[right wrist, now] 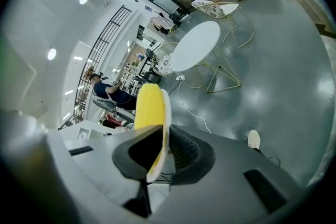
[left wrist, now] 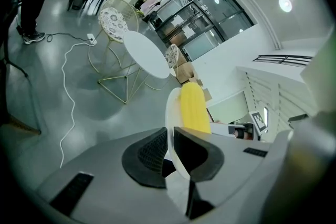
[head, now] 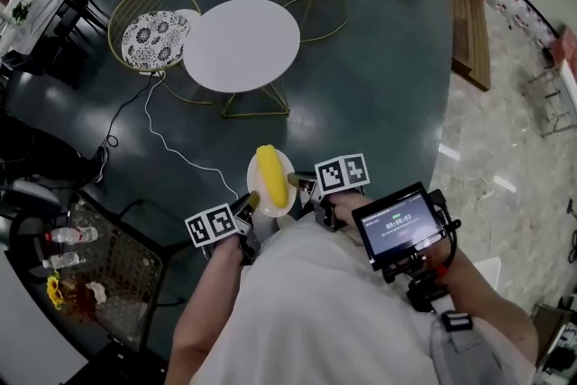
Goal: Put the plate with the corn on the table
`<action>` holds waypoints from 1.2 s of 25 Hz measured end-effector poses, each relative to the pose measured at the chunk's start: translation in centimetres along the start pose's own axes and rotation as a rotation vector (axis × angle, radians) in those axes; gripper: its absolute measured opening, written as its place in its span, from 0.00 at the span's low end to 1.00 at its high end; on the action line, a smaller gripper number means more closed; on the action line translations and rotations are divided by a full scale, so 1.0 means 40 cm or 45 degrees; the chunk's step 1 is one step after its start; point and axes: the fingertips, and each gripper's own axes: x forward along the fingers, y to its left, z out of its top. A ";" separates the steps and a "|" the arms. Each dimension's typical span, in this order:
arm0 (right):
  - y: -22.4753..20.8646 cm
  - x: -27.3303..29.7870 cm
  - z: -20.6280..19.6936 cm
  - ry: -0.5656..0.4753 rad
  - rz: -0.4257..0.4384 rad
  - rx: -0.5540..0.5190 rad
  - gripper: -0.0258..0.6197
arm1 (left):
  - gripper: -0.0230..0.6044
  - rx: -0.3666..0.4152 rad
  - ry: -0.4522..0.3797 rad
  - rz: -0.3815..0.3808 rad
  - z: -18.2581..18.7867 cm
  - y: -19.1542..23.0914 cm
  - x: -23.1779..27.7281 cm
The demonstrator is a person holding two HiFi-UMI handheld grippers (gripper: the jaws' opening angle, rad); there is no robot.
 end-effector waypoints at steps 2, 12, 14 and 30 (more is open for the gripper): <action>0.003 0.004 0.003 0.008 0.011 -0.014 0.11 | 0.11 -0.005 -0.012 0.003 0.002 0.004 0.000; 0.038 0.019 0.000 0.019 0.043 -0.071 0.11 | 0.11 -0.028 -0.074 -0.007 -0.003 0.022 -0.023; 0.049 0.019 0.008 0.017 0.047 -0.075 0.11 | 0.11 -0.034 -0.083 -0.016 0.007 0.020 -0.027; -0.059 -0.011 0.266 0.042 0.127 -0.062 0.11 | 0.11 -0.095 -0.122 0.031 0.171 -0.071 0.168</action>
